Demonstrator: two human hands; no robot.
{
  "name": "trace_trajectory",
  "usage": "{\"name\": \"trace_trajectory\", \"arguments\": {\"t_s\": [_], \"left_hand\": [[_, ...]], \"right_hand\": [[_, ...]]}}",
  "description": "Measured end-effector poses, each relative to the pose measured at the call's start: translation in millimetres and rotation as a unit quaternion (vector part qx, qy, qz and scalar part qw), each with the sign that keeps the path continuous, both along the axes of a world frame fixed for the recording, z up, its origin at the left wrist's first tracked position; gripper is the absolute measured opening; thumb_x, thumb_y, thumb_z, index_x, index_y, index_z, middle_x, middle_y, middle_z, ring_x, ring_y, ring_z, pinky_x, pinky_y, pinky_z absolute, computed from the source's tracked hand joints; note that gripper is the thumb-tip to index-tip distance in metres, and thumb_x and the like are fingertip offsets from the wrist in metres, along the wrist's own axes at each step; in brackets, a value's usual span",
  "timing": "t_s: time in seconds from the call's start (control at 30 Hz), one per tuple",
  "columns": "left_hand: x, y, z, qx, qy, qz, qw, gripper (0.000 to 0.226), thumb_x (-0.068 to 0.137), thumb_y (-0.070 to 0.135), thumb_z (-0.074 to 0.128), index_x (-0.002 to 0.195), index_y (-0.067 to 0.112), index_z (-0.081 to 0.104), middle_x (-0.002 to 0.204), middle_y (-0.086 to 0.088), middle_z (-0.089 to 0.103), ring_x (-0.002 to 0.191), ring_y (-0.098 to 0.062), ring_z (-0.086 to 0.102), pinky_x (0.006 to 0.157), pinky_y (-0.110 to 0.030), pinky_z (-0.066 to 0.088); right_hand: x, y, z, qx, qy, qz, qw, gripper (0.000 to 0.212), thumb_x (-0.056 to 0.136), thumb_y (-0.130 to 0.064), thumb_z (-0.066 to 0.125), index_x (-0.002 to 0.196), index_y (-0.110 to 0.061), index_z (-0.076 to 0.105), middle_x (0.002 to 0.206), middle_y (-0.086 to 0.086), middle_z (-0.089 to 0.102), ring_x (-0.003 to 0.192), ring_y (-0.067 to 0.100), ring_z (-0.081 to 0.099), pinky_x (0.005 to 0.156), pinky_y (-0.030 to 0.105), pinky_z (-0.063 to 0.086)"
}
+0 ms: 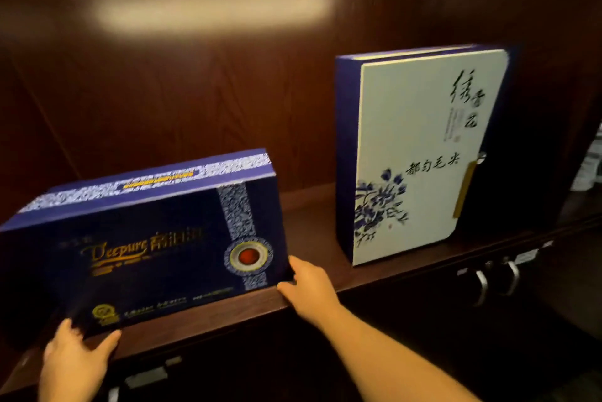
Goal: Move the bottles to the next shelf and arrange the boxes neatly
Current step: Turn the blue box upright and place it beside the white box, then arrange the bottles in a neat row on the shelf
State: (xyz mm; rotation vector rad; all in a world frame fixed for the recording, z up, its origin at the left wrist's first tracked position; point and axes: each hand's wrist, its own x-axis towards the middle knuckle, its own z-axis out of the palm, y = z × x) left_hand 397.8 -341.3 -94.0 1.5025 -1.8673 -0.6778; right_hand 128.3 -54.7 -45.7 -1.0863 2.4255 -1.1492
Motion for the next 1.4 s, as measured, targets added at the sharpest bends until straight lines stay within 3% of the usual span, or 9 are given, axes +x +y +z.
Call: {"name": "trace_trajectory", "arguments": {"t_s": [0.1,0.23,0.33,0.47,0.63,0.83,0.97,1.23,1.4], "left_hand": [[-9.4,26.0,-3.6,-0.003,-0.013,0.050,0.999,0.082,0.058,0.004,0.088,0.128,-0.003,0.044,0.124,-0.034,0.054,0.112,-0.047,0.054,0.100,-0.059,0.041],[-50.1,103.0,8.9,-0.088,-0.119,0.016,0.989,0.026,0.067,0.001,0.082,0.086,0.005,0.065,0.088,-0.029,0.065,0.076,-0.038,0.060,0.076,-0.052,0.050],[-108.4,193.2,35.9,-0.135,-0.152,-0.064,0.977,0.013,0.071,0.004,0.078,0.079,0.009,0.070,0.084,-0.023,0.071,0.079,-0.037,0.068,0.075,-0.046,0.051],[-190.2,310.2,59.4,-0.196,-0.150,-0.187,0.951,0.011,0.072,0.005,0.078,0.080,0.009,0.071,0.079,-0.014,0.071,0.076,-0.035,0.067,0.071,-0.042,0.050],[-293.0,411.3,78.8,-0.209,-0.105,-0.308,0.922,0.018,0.084,0.022,0.066,0.077,0.033,0.054,0.079,0.006,0.063,0.077,-0.016,0.061,0.063,-0.030,0.043],[-397.6,506.8,93.0,-0.240,-0.064,-0.437,0.864,0.002,0.088,0.025,0.062,0.087,0.027,0.063,0.084,0.012,0.061,0.084,-0.010,0.058,0.063,-0.019,0.036],[-458.4,559.9,97.9,-0.237,-0.027,-0.511,0.826,0.010,0.091,0.028,0.056,0.097,0.027,0.064,0.092,0.013,0.059,0.090,-0.007,0.056,0.071,-0.018,0.040],[-547.8,645.3,96.1,-0.234,-0.005,-0.572,0.786,0.013,0.090,0.028,0.055,0.099,0.023,0.064,0.093,0.009,0.059,0.086,-0.009,0.057,0.072,-0.027,0.050],[-605.9,678.6,94.8,-0.262,-0.020,-0.536,0.802,0.014,0.090,0.028,0.054,0.099,0.022,0.063,0.094,0.008,0.060,0.090,-0.010,0.055,0.071,-0.024,0.046]], "right_hand": [[-0.3,21.9,1.3,-0.008,-0.050,0.010,0.999,0.055,0.087,-0.034,0.063,0.138,-0.020,0.050,0.131,0.005,0.061,0.117,0.026,0.058,0.098,0.035,0.048],[-27.1,82.0,12.6,-0.021,-0.097,-0.001,0.995,0.046,0.085,-0.035,0.065,0.128,-0.019,0.062,0.122,0.002,0.068,0.110,0.017,0.063,0.098,0.030,0.048],[-69.1,146.2,33.5,-0.026,-0.099,-0.010,0.995,0.035,0.087,-0.034,0.061,0.119,-0.020,0.068,0.113,0.002,0.070,0.103,0.019,0.063,0.089,0.031,0.050],[-133.9,235.6,62.4,0.001,-0.026,-0.027,0.999,0.027,0.088,-0.032,0.056,0.107,-0.022,0.072,0.106,0.003,0.072,0.096,0.024,0.064,0.084,0.036,0.053],[-204.4,341.0,81.8,-0.001,-0.002,-0.112,0.994,0.021,0.086,-0.033,0.056,0.097,-0.025,0.072,0.093,0.001,0.072,0.084,0.024,0.065,0.075,0.037,0.056],[-272.6,438.2,91.7,0.025,-0.004,-0.197,0.980,0.016,0.086,-0.031,0.057,0.089,-0.024,0.072,0.081,0.002,0.071,0.075,0.021,0.066,0.072,0.041,0.057],[-306.2,486.8,95.0,0.039,0.008,-0.267,0.963,0.017,0.085,-0.033,0.061,0.090,-0.022,0.073,0.084,0.002,0.072,0.079,0.021,0.066,0.075,0.039,0.057],[-370.5,565.3,92.8,0.036,0.021,-0.326,0.945,0.018,0.087,-0.033,0.062,0.095,-0.020,0.071,0.090,0.004,0.072,0.083,0.022,0.066,0.080,0.042,0.056],[-436.1,601.0,87.9,0.031,0.044,-0.314,0.948,0.016,0.087,-0.031,0.061,0.092,-0.020,0.072,0.085,0.003,0.073,0.080,0.021,0.066,0.077,0.042,0.057]]}}
